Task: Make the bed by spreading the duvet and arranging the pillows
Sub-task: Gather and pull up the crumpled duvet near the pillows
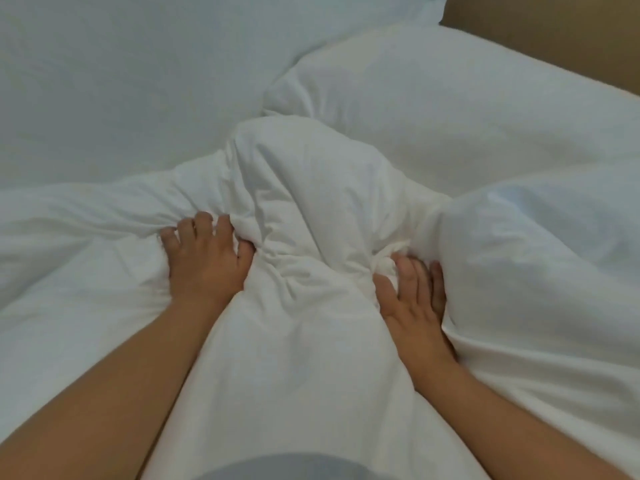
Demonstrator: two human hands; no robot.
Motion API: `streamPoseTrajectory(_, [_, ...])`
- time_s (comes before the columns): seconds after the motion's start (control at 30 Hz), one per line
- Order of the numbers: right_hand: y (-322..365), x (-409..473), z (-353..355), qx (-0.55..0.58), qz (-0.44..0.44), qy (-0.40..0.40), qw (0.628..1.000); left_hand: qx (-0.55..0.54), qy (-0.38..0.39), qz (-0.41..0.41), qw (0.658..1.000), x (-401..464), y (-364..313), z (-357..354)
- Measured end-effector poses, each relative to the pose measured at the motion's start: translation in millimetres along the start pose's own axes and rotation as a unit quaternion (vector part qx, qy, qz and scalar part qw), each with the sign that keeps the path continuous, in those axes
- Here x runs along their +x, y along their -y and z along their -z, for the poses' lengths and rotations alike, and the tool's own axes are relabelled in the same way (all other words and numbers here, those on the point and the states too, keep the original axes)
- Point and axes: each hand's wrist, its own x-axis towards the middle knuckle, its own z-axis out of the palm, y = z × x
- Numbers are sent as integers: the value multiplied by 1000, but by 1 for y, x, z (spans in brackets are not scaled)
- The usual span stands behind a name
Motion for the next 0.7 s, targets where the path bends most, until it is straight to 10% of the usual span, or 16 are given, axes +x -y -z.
streamPoseTrajectory(0.33, [22,-32,29,-15,-3,42,999,66,227,-89,968,-15,27,95])
streamPoseTrajectory(0.43, [23,-38,28,-27,-15,69,997,-51,67,-78,993,46,-33,158])
streamPoseTrajectory(0.53, [17,-39,18,-45,-20,79,996,-327,-57,-182,926,95,-110,185])
streamPoseTrajectory(0.7, [11,-36,2,-42,-34,65,996,-215,359,-243,875,76,-127,84])
